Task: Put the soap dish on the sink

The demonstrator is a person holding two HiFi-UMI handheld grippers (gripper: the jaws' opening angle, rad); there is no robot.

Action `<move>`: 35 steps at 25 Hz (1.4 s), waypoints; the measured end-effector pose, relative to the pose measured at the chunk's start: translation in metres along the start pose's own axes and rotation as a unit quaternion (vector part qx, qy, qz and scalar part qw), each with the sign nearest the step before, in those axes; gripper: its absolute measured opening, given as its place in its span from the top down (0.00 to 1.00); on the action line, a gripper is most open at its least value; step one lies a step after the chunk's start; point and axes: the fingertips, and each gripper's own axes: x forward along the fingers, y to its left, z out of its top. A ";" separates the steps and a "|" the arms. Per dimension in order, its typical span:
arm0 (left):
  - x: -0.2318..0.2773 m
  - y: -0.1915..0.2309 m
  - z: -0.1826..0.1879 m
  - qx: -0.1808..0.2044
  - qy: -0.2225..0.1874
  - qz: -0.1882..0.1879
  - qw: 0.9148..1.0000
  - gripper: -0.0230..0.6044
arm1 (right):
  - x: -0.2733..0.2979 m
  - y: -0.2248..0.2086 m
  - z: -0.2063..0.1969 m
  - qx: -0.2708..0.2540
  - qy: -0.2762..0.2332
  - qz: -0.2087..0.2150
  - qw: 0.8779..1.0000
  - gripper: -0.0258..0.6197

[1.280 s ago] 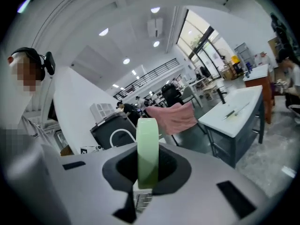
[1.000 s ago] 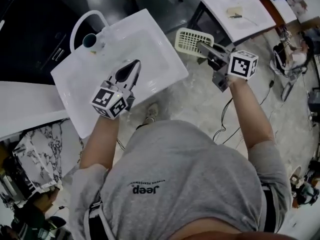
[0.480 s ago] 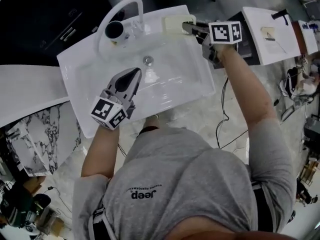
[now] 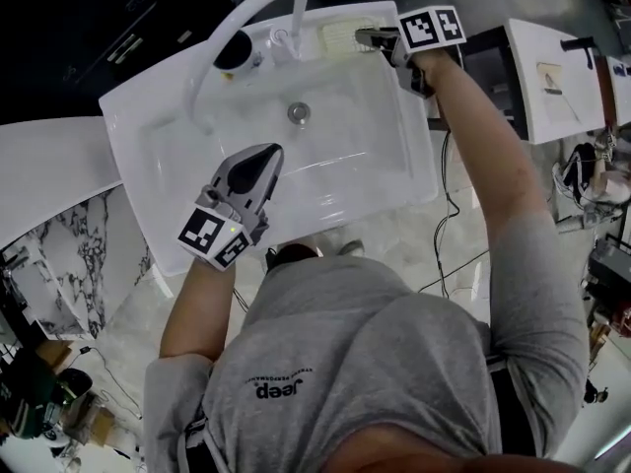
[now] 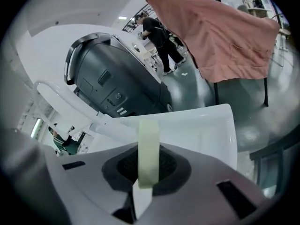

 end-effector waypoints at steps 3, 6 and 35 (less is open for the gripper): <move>0.002 0.004 -0.004 -0.009 0.001 0.004 1.000 0.94 | 0.006 -0.008 0.001 0.011 0.009 0.002 1.000 0.84; 0.004 0.006 -0.006 -0.014 0.001 0.006 1.000 0.94 | 0.011 -0.011 0.004 0.014 0.015 -0.005 1.000 0.82; 0.003 0.007 -0.005 -0.027 -0.001 -0.013 1.000 0.94 | 0.015 -0.062 -0.007 -0.066 0.093 -0.290 0.950 0.52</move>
